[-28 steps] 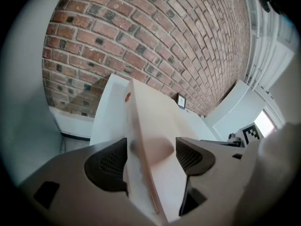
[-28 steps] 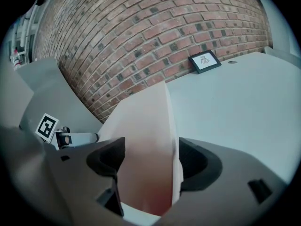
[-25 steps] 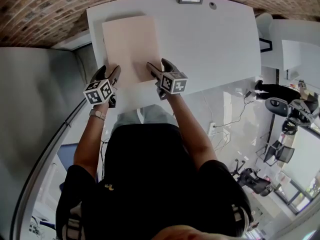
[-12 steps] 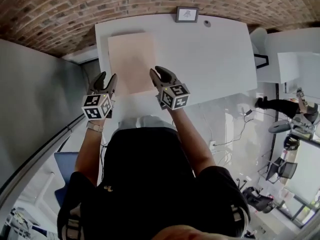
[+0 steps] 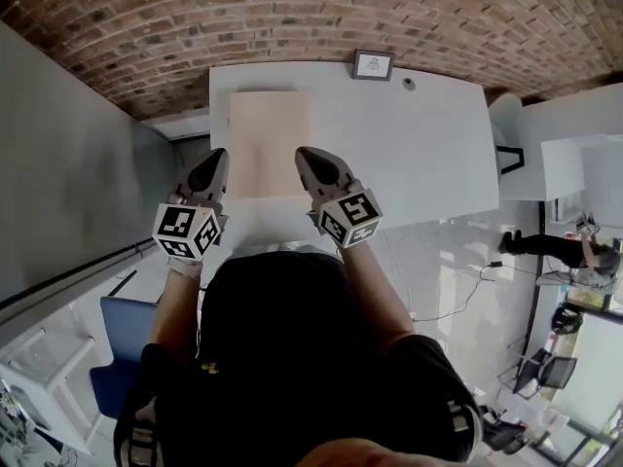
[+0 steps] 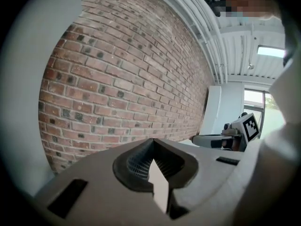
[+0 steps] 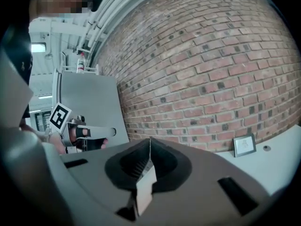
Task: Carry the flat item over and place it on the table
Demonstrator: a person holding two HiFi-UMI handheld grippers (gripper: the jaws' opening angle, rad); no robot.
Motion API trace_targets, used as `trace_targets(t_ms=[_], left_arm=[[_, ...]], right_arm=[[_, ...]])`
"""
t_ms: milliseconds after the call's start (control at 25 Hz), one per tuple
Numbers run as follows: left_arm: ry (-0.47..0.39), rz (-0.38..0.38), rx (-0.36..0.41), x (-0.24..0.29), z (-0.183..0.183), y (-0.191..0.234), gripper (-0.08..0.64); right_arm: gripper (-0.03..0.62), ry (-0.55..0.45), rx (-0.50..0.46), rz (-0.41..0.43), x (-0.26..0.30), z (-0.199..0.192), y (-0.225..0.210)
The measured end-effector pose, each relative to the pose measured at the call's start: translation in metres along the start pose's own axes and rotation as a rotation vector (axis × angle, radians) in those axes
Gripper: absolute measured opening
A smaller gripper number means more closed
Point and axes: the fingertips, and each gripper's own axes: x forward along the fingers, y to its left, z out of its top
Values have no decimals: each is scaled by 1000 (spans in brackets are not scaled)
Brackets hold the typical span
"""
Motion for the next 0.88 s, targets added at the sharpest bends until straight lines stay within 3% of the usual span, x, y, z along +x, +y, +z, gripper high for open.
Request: trace_targets(t_ms=[360,880], left_arm=[[-86,13,66,-41,46,-20,3],[-142,42,62,-67,59,-27,3]], right_arm=[[11,-86,-88,87,-29,63,34],[11,-82,-128,150,-27,65,50]])
